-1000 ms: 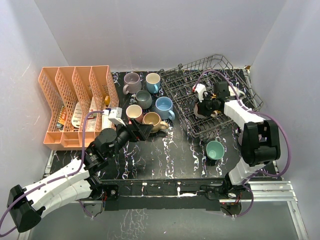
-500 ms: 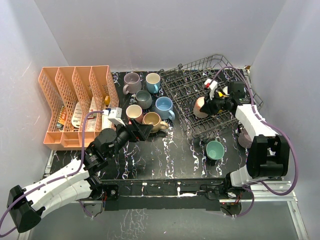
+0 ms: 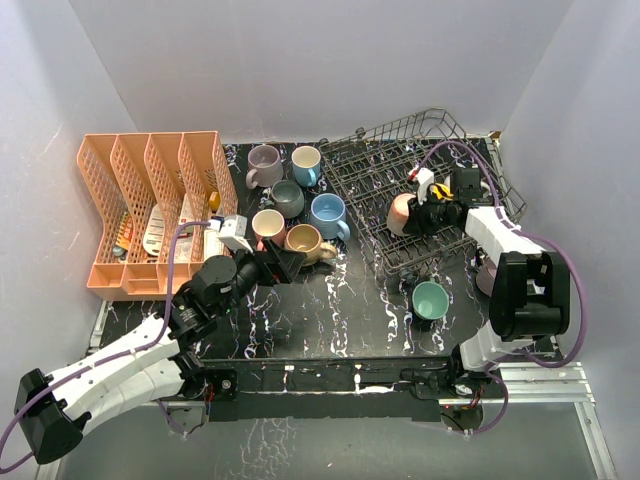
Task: Load the cups into the dish rack
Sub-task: Adjust the cup in the dish rack, then move the dish rack to the center of the board.
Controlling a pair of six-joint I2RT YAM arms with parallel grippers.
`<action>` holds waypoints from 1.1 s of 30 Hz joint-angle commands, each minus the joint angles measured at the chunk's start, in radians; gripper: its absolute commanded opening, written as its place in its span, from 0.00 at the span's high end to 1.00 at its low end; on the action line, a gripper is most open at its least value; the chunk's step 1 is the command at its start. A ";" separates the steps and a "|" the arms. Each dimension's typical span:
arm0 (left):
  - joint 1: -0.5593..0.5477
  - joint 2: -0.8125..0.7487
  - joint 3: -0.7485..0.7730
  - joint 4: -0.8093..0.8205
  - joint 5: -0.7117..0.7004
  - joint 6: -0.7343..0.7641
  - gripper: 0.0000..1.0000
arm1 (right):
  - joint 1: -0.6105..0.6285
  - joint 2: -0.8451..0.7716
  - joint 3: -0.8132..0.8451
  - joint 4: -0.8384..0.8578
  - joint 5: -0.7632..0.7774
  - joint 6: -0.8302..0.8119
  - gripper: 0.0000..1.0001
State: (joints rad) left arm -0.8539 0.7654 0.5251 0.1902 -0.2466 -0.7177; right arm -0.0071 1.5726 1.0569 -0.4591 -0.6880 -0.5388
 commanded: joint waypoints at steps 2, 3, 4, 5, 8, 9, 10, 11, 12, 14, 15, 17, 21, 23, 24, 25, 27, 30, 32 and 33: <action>0.000 0.023 0.082 -0.119 -0.001 0.023 0.14 | -0.032 -0.019 0.051 0.011 -0.070 0.002 0.82; 0.000 0.034 0.110 -0.157 -0.007 0.031 0.14 | -0.035 -0.031 0.047 -0.007 -0.125 -0.011 0.82; 0.000 0.050 0.136 -0.202 -0.009 0.040 0.14 | -0.036 -0.046 0.042 -0.024 -0.178 -0.023 0.81; 0.000 0.067 0.165 -0.247 -0.012 0.053 0.14 | -0.036 -0.065 0.029 -0.029 -0.234 -0.029 0.81; 0.000 0.162 0.265 -0.429 -0.024 0.096 0.14 | -0.038 -0.145 -0.034 -0.008 -0.357 -0.030 0.73; 0.000 0.197 0.301 -0.487 -0.030 0.107 0.14 | -0.040 -0.175 -0.056 0.008 -0.381 -0.024 0.71; 0.000 0.239 0.335 -0.539 -0.039 0.119 0.13 | -0.042 -0.203 -0.075 0.023 -0.407 -0.019 0.68; 0.000 0.283 0.373 -0.596 -0.049 0.133 0.13 | -0.049 -0.227 -0.096 0.039 -0.433 -0.014 0.64; 0.000 0.326 0.410 -0.651 -0.057 0.149 0.11 | -0.056 -0.252 -0.116 0.058 -0.459 -0.004 0.61; 0.001 0.412 0.486 -0.744 -0.085 0.173 0.09 | -0.075 -0.295 -0.162 0.109 -0.515 0.026 0.55; 0.000 0.454 0.521 -0.776 -0.093 0.188 0.09 | -0.085 -0.320 -0.183 0.145 -0.540 0.041 0.51; 0.000 0.525 0.581 -0.815 -0.094 0.219 0.09 | -0.102 -0.334 -0.208 0.166 -0.571 0.055 0.47; 0.011 0.657 0.707 -0.852 -0.093 0.269 0.13 | -0.139 -0.322 -0.217 0.167 -0.585 0.055 0.47; 0.026 0.715 0.760 -0.860 -0.077 0.273 0.18 | -0.153 -0.322 -0.223 0.167 -0.595 0.056 0.47; 0.035 0.737 0.783 -0.858 -0.054 0.272 0.21 | -0.159 -0.327 -0.226 0.168 -0.599 0.058 0.47; 0.043 0.760 0.804 -0.850 -0.024 0.265 0.22 | -0.163 -0.333 -0.232 0.173 -0.596 0.061 0.47; 0.058 0.793 0.822 -0.806 0.048 0.236 0.25 | -0.169 -0.344 -0.240 0.184 -0.580 0.066 0.47; 0.067 0.809 0.807 -0.660 0.170 0.156 0.26 | -0.176 -0.349 -0.239 0.186 -0.563 0.069 0.47; 0.067 0.811 0.771 -0.528 0.262 0.076 0.28 | -0.184 -0.352 -0.236 0.186 -0.560 0.072 0.47; 0.067 0.811 0.745 -0.454 0.309 0.021 0.31 | -0.189 -0.354 -0.236 0.186 -0.559 0.074 0.47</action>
State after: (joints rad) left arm -0.7872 1.5890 1.3025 -0.5095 -0.1490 -0.5426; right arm -0.1783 1.2518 0.8131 -0.3302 -1.2369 -0.4755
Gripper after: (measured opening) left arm 0.724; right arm 0.526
